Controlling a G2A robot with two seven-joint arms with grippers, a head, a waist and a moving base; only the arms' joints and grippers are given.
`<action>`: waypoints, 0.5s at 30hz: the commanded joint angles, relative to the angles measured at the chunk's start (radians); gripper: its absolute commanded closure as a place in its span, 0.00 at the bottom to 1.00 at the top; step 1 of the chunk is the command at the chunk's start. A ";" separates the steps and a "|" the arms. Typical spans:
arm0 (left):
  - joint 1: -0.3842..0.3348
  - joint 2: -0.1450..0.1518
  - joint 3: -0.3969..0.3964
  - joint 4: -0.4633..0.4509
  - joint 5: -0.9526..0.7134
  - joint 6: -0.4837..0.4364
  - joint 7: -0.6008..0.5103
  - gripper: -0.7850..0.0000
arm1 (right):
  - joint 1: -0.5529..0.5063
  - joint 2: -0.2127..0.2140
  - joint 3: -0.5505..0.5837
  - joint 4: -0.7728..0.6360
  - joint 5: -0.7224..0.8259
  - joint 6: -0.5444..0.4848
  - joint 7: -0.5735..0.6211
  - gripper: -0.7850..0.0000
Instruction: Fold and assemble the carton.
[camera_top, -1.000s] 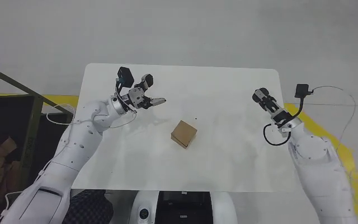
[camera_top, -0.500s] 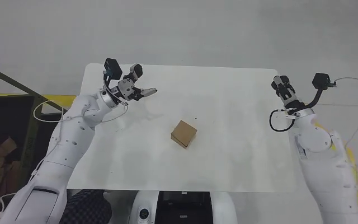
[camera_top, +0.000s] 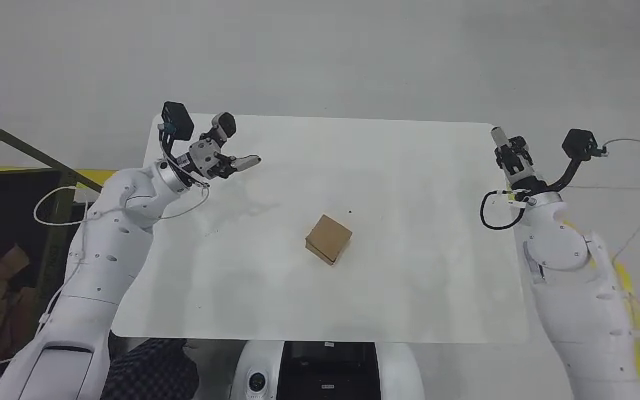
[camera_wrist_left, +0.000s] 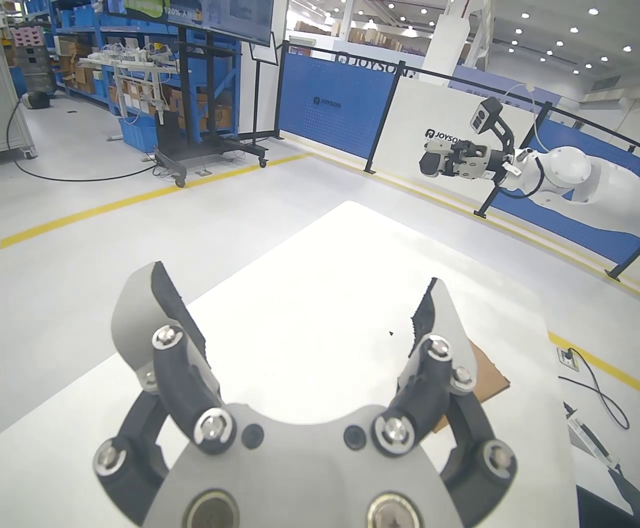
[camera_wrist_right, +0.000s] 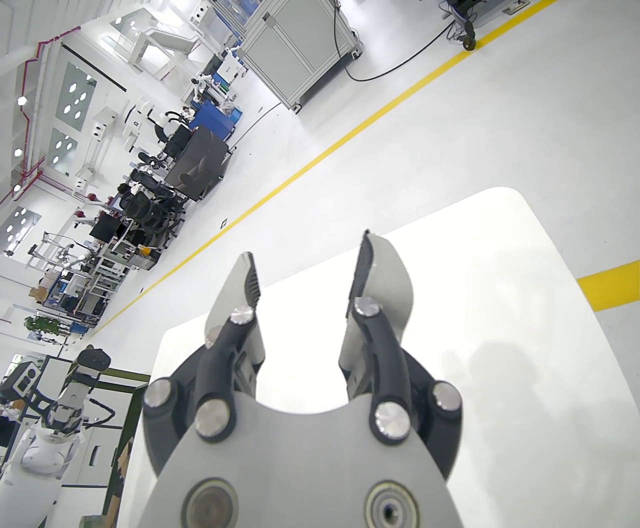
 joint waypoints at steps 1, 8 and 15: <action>0.000 0.000 0.000 0.000 0.000 0.000 0.000 0.00 | 0.000 0.000 0.000 0.000 0.000 0.000 0.000 0.41; 0.000 0.000 0.001 0.000 0.001 0.001 0.001 0.00 | 0.000 0.000 0.000 0.000 0.000 0.000 0.000 0.05; 0.000 0.000 0.001 0.000 0.001 0.001 0.001 0.00 | 0.000 0.000 0.000 0.000 0.000 0.000 0.000 0.00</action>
